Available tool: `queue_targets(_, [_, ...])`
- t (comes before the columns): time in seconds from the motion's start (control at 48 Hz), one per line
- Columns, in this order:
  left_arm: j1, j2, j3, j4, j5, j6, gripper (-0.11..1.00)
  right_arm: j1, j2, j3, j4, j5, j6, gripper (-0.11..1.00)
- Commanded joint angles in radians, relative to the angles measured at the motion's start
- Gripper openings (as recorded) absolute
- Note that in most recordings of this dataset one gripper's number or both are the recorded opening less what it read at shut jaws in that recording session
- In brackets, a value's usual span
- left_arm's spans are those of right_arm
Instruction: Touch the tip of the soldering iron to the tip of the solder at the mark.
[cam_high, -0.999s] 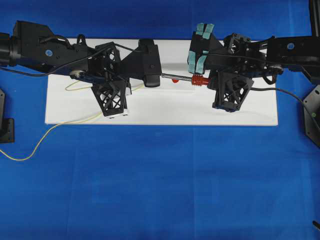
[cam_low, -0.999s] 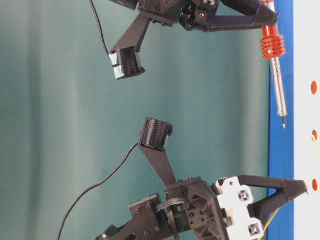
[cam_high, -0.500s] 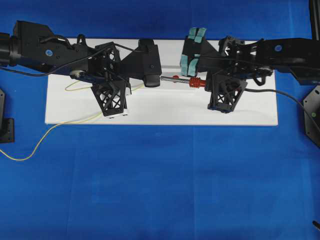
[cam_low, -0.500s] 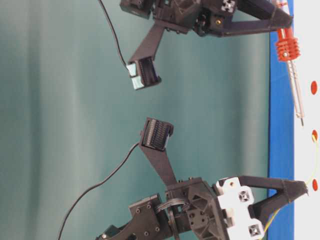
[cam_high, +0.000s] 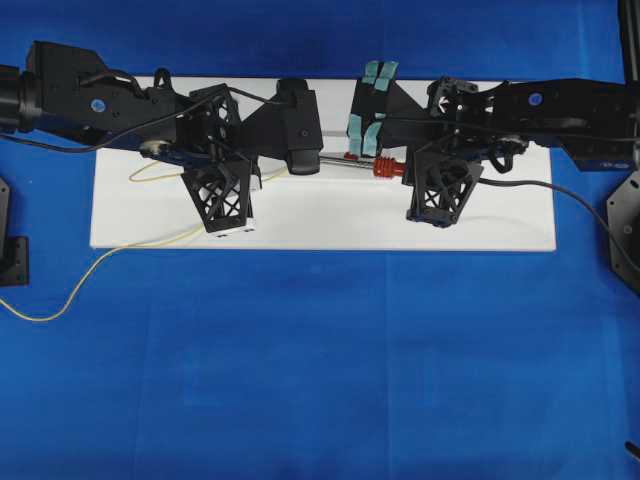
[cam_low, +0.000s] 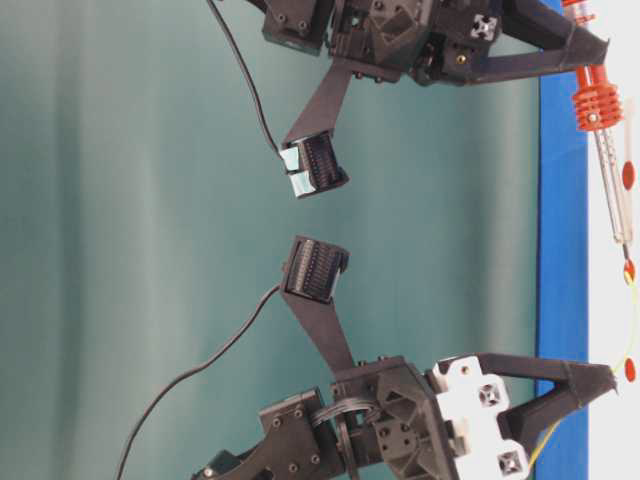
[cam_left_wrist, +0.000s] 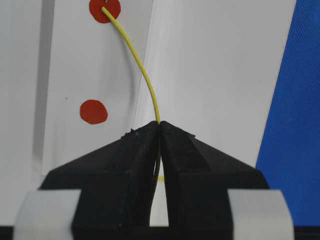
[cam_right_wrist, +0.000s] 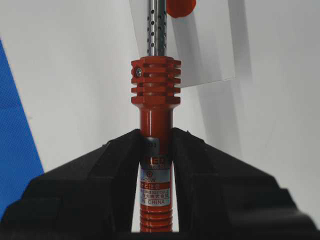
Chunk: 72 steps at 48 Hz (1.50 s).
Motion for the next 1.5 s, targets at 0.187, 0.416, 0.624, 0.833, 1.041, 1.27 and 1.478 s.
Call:
queue_targets(0.187, [-0.002, -0.014, -0.017, 0.000, -0.003, 0.002, 0.02, 0.002, 0.002, -0.032, -0.003, -0.003, -0.006, 0.07])
queue_targets(0.416, [-0.002, -0.014, -0.018, 0.000, 0.003, 0.002, 0.02, 0.002, 0.006, -0.037, -0.003, -0.003, -0.008, 0.07])
queue_targets(0.624, [-0.002, -0.012, -0.018, 0.000, 0.005, 0.003, 0.02, 0.002, 0.008, -0.037, -0.003, -0.003, -0.008, 0.07])
queue_targets(0.833, [-0.002, -0.012, -0.021, 0.000, 0.005, 0.003, 0.02, 0.002, 0.006, -0.037, -0.003, 0.003, -0.008, 0.07])
queue_targets(1.041, [-0.002, -0.012, -0.023, 0.000, 0.005, 0.005, 0.02, 0.002, 0.006, -0.035, -0.003, 0.008, -0.008, 0.07])
queue_targets(1.27, [-0.002, -0.012, -0.023, 0.000, 0.008, 0.003, 0.02, 0.000, 0.006, -0.037, -0.006, 0.008, -0.006, 0.07])
queue_targets(1.478, [-0.002, -0.012, -0.023, 0.000, 0.011, 0.005, 0.02, 0.000, 0.006, -0.037, -0.006, 0.008, -0.006, 0.07])
